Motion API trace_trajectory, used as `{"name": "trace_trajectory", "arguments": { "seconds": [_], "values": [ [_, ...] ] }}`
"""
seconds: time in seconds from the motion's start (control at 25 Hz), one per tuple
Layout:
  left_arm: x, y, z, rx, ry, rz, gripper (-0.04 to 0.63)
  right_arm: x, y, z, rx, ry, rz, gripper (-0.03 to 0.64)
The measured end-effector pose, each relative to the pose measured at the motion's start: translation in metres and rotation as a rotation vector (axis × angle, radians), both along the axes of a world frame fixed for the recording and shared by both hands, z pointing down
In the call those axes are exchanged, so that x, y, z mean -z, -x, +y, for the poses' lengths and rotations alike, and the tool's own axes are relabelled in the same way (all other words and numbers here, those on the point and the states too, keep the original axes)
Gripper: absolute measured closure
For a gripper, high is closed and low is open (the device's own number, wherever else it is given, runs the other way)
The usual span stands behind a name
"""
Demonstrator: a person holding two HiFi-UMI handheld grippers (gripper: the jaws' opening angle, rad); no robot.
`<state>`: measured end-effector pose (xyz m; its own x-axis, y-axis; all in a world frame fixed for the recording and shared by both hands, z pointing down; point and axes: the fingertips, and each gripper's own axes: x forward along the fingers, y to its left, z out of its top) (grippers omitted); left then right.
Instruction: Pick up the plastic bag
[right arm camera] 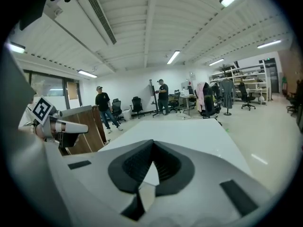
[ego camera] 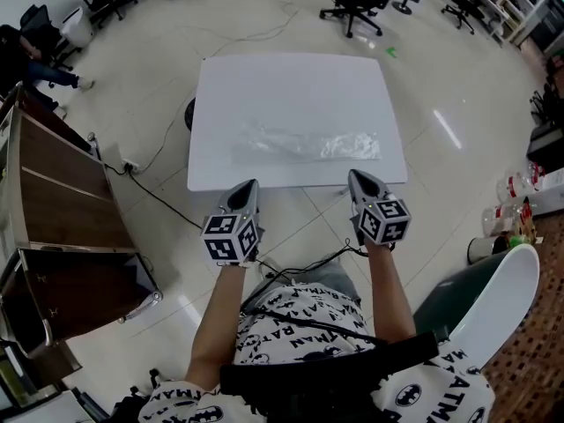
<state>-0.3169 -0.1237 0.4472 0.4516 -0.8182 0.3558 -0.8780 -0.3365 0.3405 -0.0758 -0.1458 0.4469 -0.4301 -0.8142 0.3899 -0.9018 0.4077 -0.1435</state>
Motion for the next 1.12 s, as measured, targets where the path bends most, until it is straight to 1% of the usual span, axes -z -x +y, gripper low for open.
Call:
{"name": "trace_trajectory", "arguments": {
  "seconds": [0.16, 0.32, 0.52, 0.76, 0.92, 1.12],
  "values": [
    [0.002, -0.02, 0.016, 0.012, 0.005, 0.037, 0.592, 0.012, 0.006, 0.011, -0.027, -0.021, -0.052, 0.617],
    [0.014, -0.046, 0.019, 0.002, -0.021, 0.031, 0.592, 0.017, -0.003, 0.018, -0.014, -0.031, -0.051, 0.617],
    [0.025, -0.065, 0.023, 0.022, -0.04, 0.025, 0.592, 0.024, -0.021, 0.021, 0.011, -0.042, -0.04, 0.617],
    [0.019, -0.077, 0.028, 0.05, -0.022, 0.019, 0.592, 0.017, -0.03, 0.021, 0.049, -0.018, -0.049, 0.617],
    [0.016, -0.08, 0.031, 0.063, -0.009, 0.017, 0.592, 0.013, -0.025, 0.021, 0.087, -0.017, -0.044, 0.617],
    [0.011, -0.083, 0.031, 0.061, 0.004, 0.012, 0.592, 0.007, -0.021, 0.02, 0.101, -0.007, -0.048, 0.617]
  ]
}}
